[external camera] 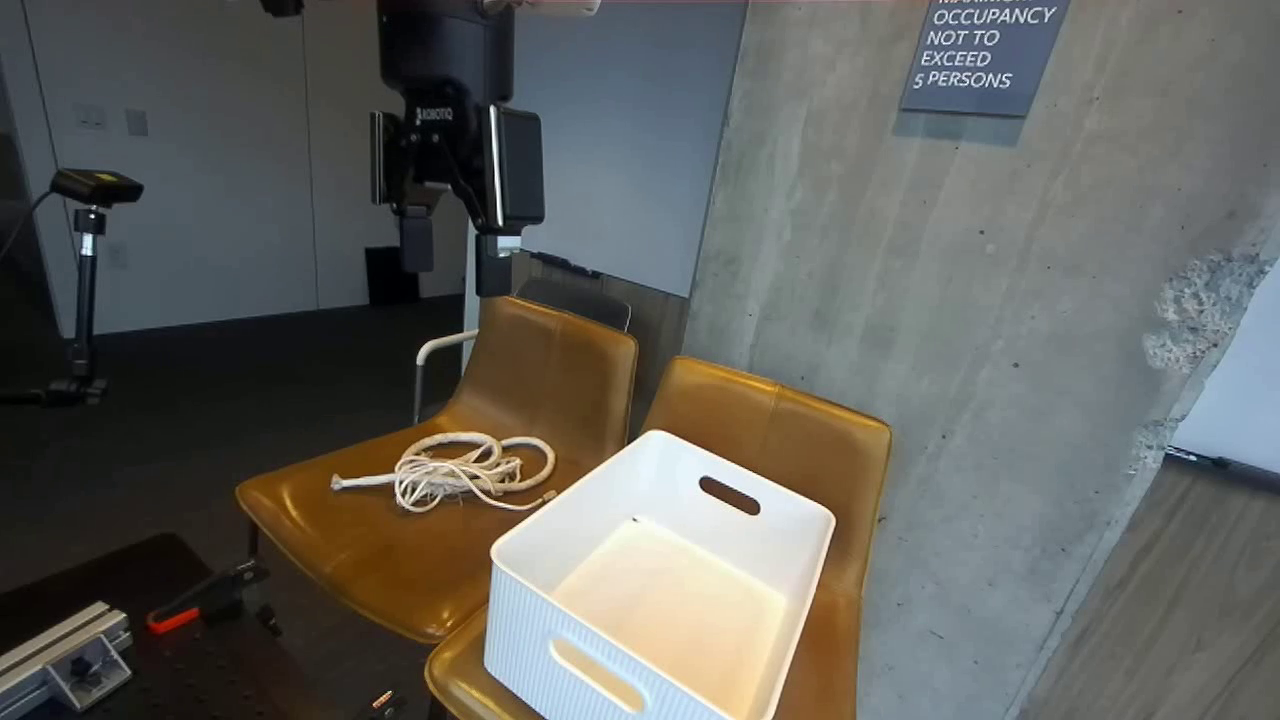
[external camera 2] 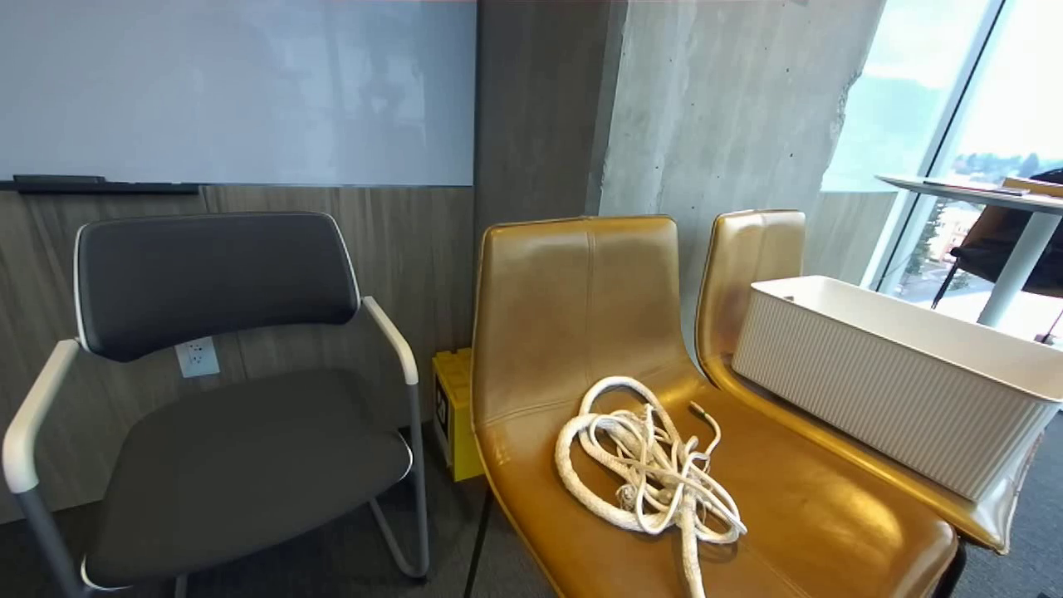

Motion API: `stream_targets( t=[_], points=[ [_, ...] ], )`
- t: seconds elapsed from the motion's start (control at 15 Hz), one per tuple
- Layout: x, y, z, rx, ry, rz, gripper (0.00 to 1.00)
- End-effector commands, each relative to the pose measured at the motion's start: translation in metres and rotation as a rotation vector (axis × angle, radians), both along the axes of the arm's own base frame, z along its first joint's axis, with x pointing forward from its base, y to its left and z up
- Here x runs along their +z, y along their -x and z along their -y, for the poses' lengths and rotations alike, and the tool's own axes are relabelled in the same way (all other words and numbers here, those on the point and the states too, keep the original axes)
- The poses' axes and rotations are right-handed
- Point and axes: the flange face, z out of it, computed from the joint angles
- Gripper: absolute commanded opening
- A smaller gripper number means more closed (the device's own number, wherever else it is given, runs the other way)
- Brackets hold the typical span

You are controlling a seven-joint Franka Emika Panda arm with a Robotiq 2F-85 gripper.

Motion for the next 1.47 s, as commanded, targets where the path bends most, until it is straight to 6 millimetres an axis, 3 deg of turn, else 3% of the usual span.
stream_targets(
  t=[0.0, 0.93, 1.07, 1.2, 1.4],
  points=[
    [0.0, 0.0, 0.0, 0.0, 0.0, 0.0, 1.0],
    [-0.004, -0.003, -0.003, 0.006, -0.007, -0.007, 1.0],
    [-0.007, -0.019, -0.025, 0.048, 0.006, 0.012, 1.0],
    [-0.012, -0.039, -0.065, 0.116, 0.003, 0.065, 1.0],
    [-0.022, -0.071, -0.146, 0.201, 0.06, 0.114, 1.0]
  ],
)
